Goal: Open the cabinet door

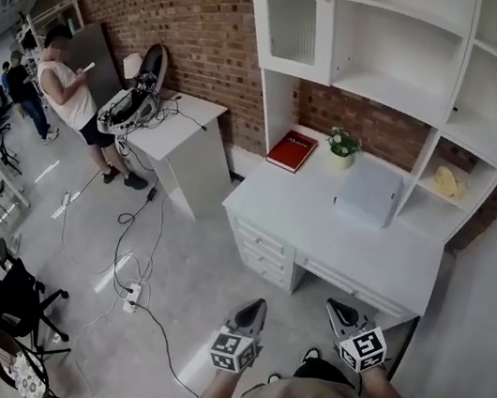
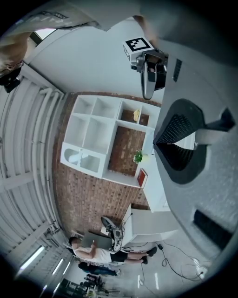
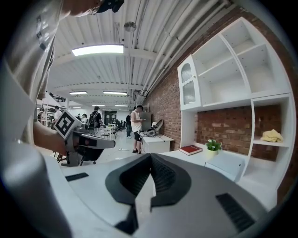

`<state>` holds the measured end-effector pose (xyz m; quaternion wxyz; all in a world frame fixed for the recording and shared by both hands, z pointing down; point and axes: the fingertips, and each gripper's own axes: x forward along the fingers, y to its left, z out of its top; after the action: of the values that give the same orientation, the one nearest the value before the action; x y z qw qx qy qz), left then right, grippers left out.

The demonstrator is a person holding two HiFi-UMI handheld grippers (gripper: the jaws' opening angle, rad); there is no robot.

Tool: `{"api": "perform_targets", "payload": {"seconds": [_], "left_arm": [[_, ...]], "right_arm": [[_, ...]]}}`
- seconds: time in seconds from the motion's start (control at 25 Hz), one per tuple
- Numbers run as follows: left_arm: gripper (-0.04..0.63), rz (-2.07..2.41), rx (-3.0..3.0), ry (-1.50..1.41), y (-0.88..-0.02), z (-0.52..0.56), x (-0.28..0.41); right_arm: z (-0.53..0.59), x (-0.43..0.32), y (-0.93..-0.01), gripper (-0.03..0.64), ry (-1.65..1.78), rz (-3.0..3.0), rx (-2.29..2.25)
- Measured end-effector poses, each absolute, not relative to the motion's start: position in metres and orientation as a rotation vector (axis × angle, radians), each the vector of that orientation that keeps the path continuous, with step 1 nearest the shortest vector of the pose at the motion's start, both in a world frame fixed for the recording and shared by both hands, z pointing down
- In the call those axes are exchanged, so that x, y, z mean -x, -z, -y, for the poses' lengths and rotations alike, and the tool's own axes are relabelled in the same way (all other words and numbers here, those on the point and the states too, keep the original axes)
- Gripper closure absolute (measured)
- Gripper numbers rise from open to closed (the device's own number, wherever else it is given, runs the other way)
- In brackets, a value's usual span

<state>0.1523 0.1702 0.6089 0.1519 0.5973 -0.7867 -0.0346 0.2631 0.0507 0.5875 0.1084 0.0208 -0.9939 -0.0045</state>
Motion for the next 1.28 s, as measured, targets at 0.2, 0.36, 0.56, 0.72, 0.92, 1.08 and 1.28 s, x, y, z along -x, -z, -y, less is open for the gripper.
{"api": "perform_targets", "payload": {"seconds": [0.2, 0.36, 0.56, 0.72, 0.92, 1.08, 1.28], "left_arm": [[0.588, 2.265, -1.709, 0.077, -0.604, -0.138, -0.118], [0.586, 2.24, -1.694, 0.062, -0.604, -0.107, -0.101], [0.587, 2.316, -1.639, 0.024, -0.595, -0.074, -0.067], [0.587, 2.373, -1.547, 0.067, -0.598, -0.055, -0.042], [0.586, 2.365, -1.464, 0.12, -0.609, -0.03, -0.025], [0.587, 2.359, -1.483, 0.078, -0.612, -0.021, -0.009], [0.588, 2.32, -1.458, 0.136, -0.623, -0.017, 0.018]], "right_arm": [[-0.018, -0.234, -0.599, 0.604, -0.041, 2.928, -0.073], [0.019, -0.209, -0.609, 0.604, -0.071, 2.926, -0.083], [0.055, -0.171, -0.607, 0.604, -0.073, 2.943, 0.041], [0.077, -0.144, -0.609, 0.604, -0.03, 2.933, 0.132], [0.107, -0.124, -0.632, 0.604, -0.065, 2.887, 0.137], [0.115, -0.106, -0.639, 0.604, -0.114, 2.886, 0.137], [0.123, -0.086, -0.658, 0.604, -0.133, 2.846, 0.083]]}}
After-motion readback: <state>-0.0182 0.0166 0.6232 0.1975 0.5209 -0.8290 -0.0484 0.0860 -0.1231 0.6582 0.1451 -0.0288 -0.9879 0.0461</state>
